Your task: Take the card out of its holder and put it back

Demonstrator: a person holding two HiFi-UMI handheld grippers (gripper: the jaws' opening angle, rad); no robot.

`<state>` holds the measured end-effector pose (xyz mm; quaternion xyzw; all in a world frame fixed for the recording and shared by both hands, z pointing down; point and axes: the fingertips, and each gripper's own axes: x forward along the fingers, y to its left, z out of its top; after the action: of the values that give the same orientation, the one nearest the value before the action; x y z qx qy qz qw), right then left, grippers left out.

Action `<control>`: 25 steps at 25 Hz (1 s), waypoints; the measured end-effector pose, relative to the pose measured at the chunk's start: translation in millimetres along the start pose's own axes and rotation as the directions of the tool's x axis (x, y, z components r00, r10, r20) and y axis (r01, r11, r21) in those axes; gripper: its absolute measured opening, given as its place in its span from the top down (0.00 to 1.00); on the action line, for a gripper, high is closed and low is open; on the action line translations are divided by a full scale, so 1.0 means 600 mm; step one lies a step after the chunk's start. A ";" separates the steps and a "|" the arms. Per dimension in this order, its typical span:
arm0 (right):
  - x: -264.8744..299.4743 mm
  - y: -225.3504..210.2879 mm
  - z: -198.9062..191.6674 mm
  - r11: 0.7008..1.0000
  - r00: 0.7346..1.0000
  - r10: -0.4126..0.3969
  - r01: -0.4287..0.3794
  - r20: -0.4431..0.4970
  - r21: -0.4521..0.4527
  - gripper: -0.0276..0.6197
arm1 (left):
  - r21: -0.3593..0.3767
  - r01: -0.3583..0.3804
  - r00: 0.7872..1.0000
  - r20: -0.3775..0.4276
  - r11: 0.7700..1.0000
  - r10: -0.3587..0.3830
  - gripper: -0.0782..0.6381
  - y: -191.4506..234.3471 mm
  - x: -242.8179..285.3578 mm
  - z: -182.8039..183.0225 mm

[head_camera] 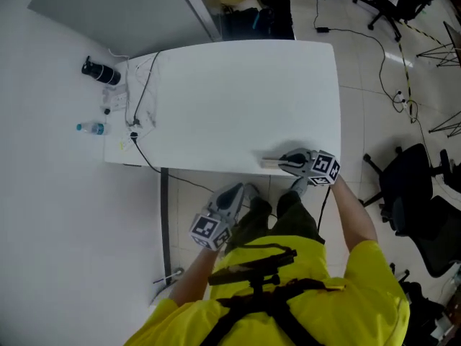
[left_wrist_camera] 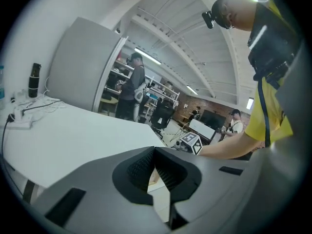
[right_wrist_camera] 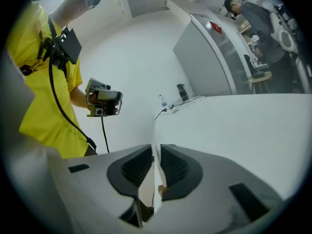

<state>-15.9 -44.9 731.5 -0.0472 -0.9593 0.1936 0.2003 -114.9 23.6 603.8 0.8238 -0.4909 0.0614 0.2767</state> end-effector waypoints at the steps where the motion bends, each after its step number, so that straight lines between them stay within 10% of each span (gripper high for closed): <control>1: 0.002 -0.002 0.002 1.000 1.000 0.015 -0.015 0.002 -0.017 0.89 | -0.012 -0.013 1.000 0.014 1.000 0.014 0.89 0.003 -0.001 0.001; 15: -0.010 -0.006 0.056 0.993 1.000 0.001 0.001 0.012 -0.121 0.93 | 0.031 -0.037 0.999 0.015 0.999 0.037 0.89 0.043 0.018 0.033; 25: -0.115 0.045 0.277 0.959 0.993 -0.048 0.076 0.107 -0.274 0.93 | 0.106 0.005 0.994 0.109 0.994 -0.017 0.89 0.039 0.009 0.108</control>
<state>-19.5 -90.4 555.3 -0.0351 -0.9867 0.0528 0.1499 -142.9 -22.6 560.9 0.8421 -0.4969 0.0401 0.2056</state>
